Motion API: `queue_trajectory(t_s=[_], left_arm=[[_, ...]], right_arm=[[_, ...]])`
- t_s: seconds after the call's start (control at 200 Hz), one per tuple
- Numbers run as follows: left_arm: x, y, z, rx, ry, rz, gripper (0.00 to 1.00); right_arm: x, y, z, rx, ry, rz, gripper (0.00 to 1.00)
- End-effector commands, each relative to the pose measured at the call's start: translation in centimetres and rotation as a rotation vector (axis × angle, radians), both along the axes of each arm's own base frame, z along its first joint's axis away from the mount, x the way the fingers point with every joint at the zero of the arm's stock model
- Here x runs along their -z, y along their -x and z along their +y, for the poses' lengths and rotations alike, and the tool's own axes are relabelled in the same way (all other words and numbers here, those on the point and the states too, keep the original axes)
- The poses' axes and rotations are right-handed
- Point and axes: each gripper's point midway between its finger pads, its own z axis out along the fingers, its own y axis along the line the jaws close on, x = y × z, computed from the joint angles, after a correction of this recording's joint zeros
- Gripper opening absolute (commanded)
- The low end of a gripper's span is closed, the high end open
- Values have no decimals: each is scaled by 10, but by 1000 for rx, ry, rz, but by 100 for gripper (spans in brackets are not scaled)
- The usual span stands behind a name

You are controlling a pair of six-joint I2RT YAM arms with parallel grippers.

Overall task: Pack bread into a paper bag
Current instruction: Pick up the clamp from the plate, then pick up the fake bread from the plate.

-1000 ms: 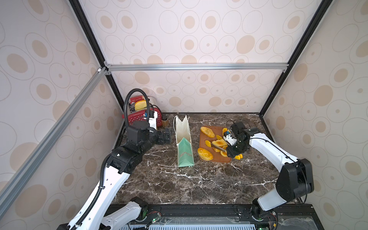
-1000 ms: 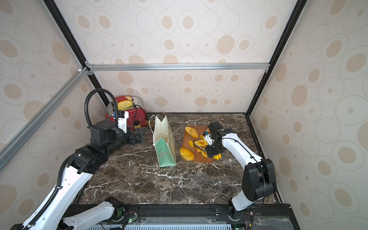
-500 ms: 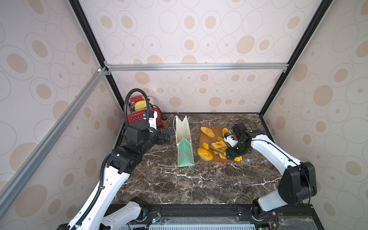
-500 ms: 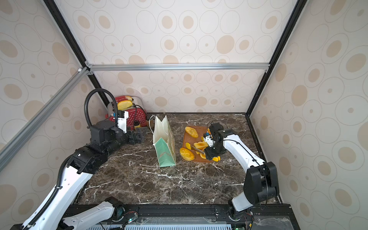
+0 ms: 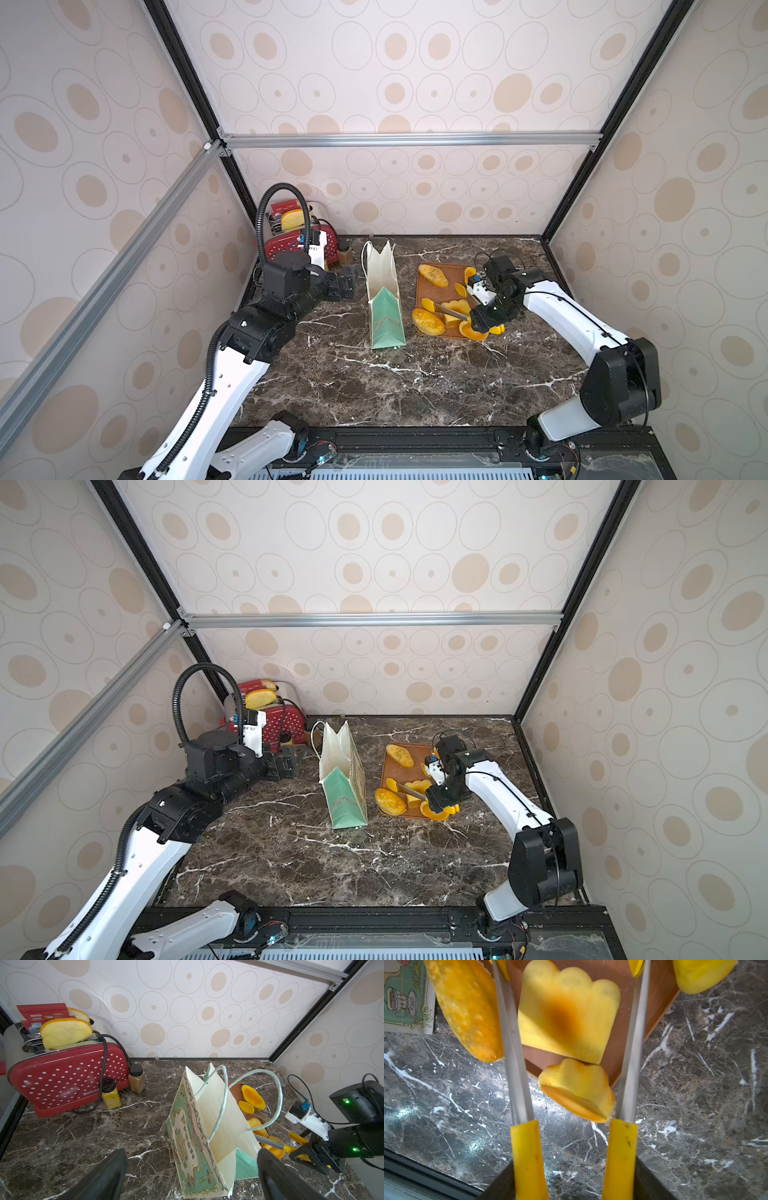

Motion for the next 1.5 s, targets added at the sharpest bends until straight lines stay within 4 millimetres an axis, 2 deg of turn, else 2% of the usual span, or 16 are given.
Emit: queue_trajectory(t_s=[0.0, 0.351, 0.551, 0.656, 0.861, 0.987, 1.142, 1.497], left_arm=[[-17, 2, 0, -4, 18, -30, 99], [-16, -2, -1, -4, 10, -25, 99], [-20, -2, 3, -19, -10, -32, 99], [-20, -3, 4, -24, -22, -22, 99], [-28, -13, 0, -30, -26, -29, 99], [-35, -18, -1, -36, -27, -39, 99], [-36, -23, -4, -38, -18, -37, 99], [-33, -25, -2, -48, -35, -27, 99]], right_arm=[[-26, -12, 2, 24, -23, -103, 66], [-70, -21, 7, 43, -90, -220, 47], [-93, -18, 10, 51, -137, -254, 47], [-97, -17, 8, 57, -137, -271, 48], [-91, -20, 8, 30, -93, -213, 51], [-81, -23, 14, 2, -90, -157, 57], [-64, -38, 17, -15, -54, -138, 62], [-37, -82, 28, -11, -15, -88, 63]])
